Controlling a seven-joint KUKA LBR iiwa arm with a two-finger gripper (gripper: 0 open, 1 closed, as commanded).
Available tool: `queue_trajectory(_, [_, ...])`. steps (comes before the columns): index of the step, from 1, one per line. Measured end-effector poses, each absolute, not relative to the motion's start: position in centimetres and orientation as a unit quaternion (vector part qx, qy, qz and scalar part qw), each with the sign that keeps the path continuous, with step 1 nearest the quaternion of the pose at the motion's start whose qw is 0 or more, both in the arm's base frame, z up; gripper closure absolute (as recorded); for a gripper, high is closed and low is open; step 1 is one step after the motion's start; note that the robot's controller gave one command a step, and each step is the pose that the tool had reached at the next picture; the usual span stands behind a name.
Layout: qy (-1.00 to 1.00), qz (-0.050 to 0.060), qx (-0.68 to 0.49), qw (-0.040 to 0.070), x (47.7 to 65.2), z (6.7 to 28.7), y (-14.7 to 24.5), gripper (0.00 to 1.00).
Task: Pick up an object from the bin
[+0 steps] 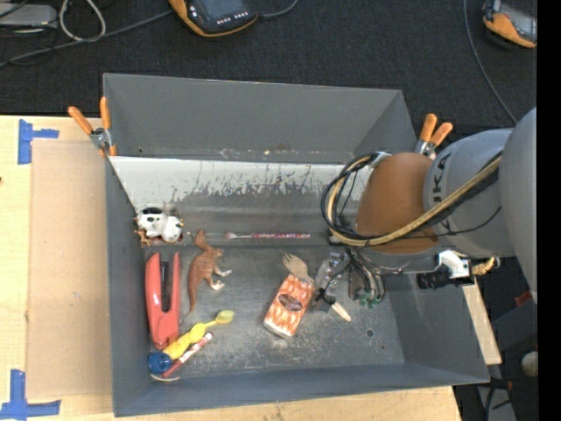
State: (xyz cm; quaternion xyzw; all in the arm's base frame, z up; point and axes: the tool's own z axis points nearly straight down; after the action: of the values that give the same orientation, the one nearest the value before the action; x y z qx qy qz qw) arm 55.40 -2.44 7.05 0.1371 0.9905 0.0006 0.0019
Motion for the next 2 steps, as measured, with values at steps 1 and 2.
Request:
queue_trajectory(1, [0.996, 0.0, 0.086, 0.002, 52.5, 7.2, -0.8, 1.0])
queue_trajectory(2, [0.999, 0.0, -0.034, 0.005, 53.6, 18.2, 0.2, 0.0])
